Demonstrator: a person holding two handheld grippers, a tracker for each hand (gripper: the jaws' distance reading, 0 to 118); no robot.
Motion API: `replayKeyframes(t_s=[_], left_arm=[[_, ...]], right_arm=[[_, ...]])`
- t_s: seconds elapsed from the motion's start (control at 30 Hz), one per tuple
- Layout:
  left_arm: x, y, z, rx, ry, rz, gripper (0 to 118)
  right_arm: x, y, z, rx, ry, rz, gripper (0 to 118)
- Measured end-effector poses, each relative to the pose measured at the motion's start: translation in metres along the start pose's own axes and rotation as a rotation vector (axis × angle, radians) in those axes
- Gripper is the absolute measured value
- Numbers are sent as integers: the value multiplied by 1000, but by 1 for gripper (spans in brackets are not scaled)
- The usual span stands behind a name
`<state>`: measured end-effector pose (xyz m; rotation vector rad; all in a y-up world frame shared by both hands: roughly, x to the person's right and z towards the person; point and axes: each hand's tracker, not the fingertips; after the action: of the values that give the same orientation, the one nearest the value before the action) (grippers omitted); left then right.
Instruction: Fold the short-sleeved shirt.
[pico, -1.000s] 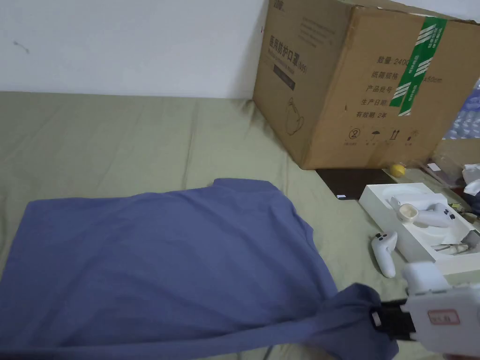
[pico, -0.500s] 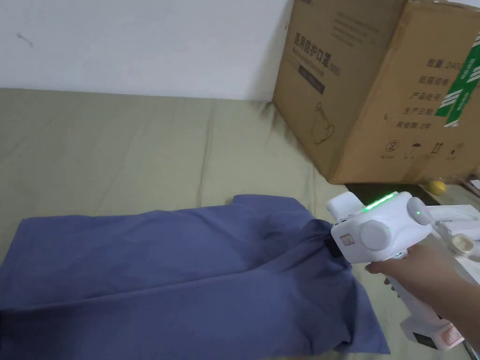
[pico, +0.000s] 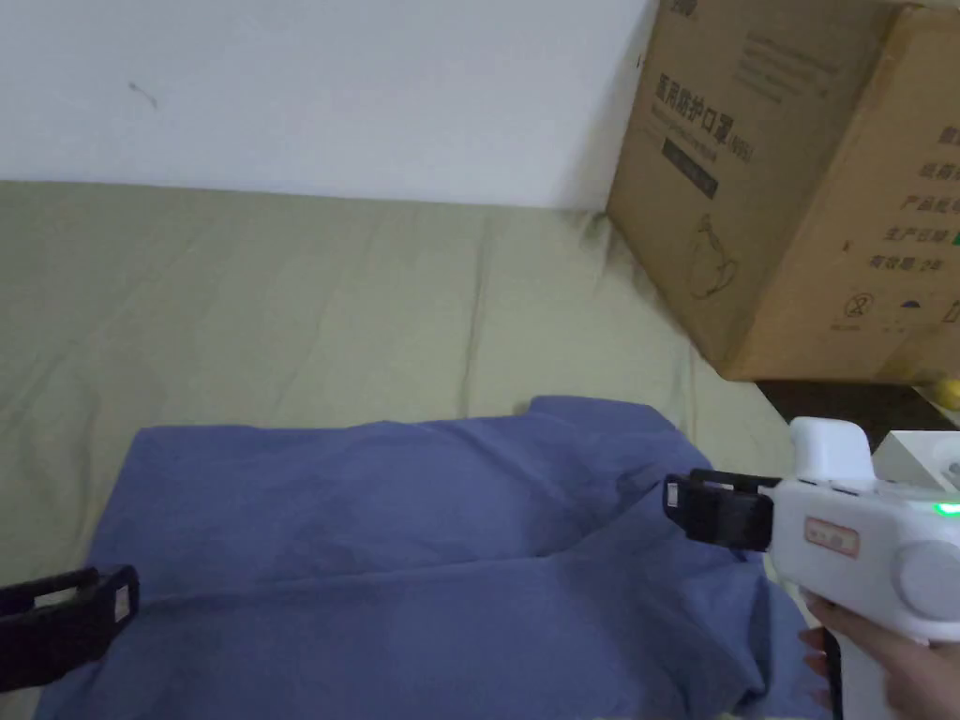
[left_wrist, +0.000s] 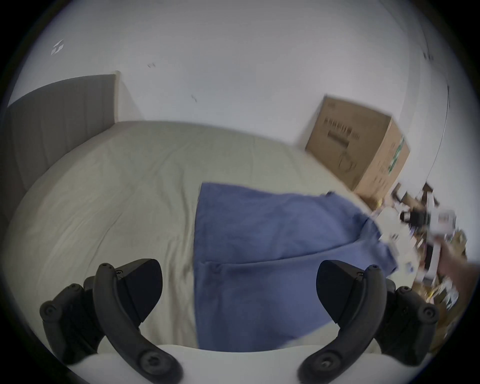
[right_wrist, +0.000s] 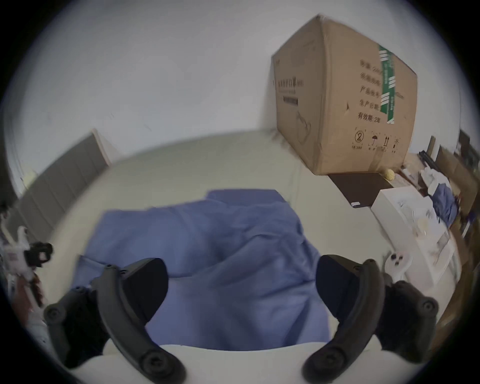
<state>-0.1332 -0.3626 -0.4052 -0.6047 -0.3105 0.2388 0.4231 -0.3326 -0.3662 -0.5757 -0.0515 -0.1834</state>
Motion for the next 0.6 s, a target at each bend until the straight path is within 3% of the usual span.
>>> replayKeyframes(t_s=[0.07,0.1,0.13,0.17,0.2,0.23,0.27,0.33,0.47,0.53,0.6], left_arm=[[11,-8,37,94,-21,48,116],[18,-16,57,164,-10,70,114],[24,-23,75,221,-6,77,104],[29,-29,87,244,2,68,86],[38,-33,99,259,40,40,59],[47,-39,109,266,113,-7,11],[52,-45,117,279,175,-40,0],[50,-54,131,283,154,-47,0],[44,-38,144,242,156,-31,0],[29,-17,130,92,148,6,0],[10,1,93,-187,175,51,0]], right_arm=[[-20,-19,42,101,19,-59,105],[-30,-29,64,108,43,-80,94],[-38,-41,82,129,76,-69,69],[-52,-50,99,174,92,-48,47],[-64,-63,115,227,88,-15,21],[-77,-75,129,269,23,17,2],[-86,-84,140,293,4,26,2],[-101,-97,156,290,92,-5,1],[-108,-94,164,260,105,-69,1],[-108,-89,166,240,114,-34,1],[-107,-85,166,252,138,-4,1]])
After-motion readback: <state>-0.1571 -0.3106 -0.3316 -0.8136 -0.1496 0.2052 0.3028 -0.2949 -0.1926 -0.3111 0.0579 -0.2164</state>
